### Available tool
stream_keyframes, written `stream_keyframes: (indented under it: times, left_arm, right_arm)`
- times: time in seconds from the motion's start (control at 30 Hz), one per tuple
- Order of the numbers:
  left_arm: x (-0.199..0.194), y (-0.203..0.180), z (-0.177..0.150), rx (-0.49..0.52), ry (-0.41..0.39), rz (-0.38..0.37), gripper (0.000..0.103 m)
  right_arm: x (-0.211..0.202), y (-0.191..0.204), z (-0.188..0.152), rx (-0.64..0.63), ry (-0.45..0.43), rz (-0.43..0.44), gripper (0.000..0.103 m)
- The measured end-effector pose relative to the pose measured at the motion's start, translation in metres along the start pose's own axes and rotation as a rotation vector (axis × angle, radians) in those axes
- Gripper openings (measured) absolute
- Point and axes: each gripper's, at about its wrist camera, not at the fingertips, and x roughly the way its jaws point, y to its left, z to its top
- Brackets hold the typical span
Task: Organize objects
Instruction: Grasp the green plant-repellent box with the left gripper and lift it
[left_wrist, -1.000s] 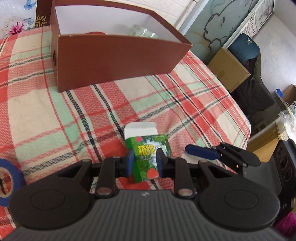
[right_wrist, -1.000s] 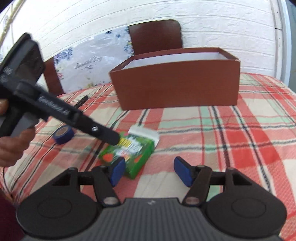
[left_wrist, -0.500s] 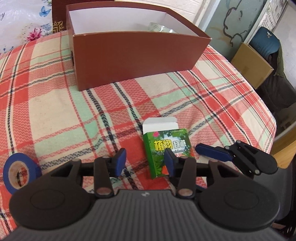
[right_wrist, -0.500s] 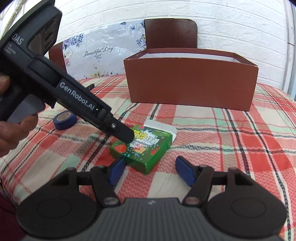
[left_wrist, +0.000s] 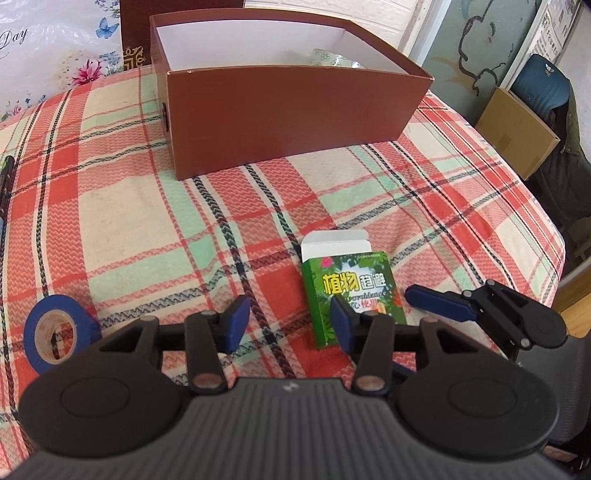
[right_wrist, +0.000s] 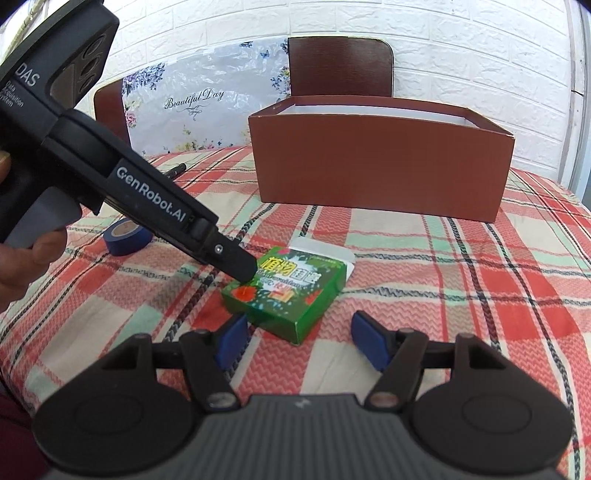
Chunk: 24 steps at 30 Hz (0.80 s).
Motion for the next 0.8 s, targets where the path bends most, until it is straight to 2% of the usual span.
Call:
stream_keyframes:
  times: [0.5,0.6,0.7,0.8]
  left_arm:
    - [0.003,0.002,0.000,-0.015,0.000,-0.007,0.057]
    - [0.004,0.007,-0.001,-0.033,0.003,-0.046,0.057]
    - [0.007,0.010,-0.002,-0.045,0.027,-0.120,0.057]
    - [0.011,0.009,-0.001,-0.045,0.031,-0.146,0.058]
  right_arm:
    - [0.002,0.001,0.001,-0.019,-0.006,0.009,0.067]
    - [0.003,0.001,0.001,-0.030,-0.004,0.011,0.067]
    - [0.002,-0.002,0.001,-0.043,-0.003,0.015,0.065]
    - [0.002,-0.002,0.002,-0.049,0.001,0.018,0.065]
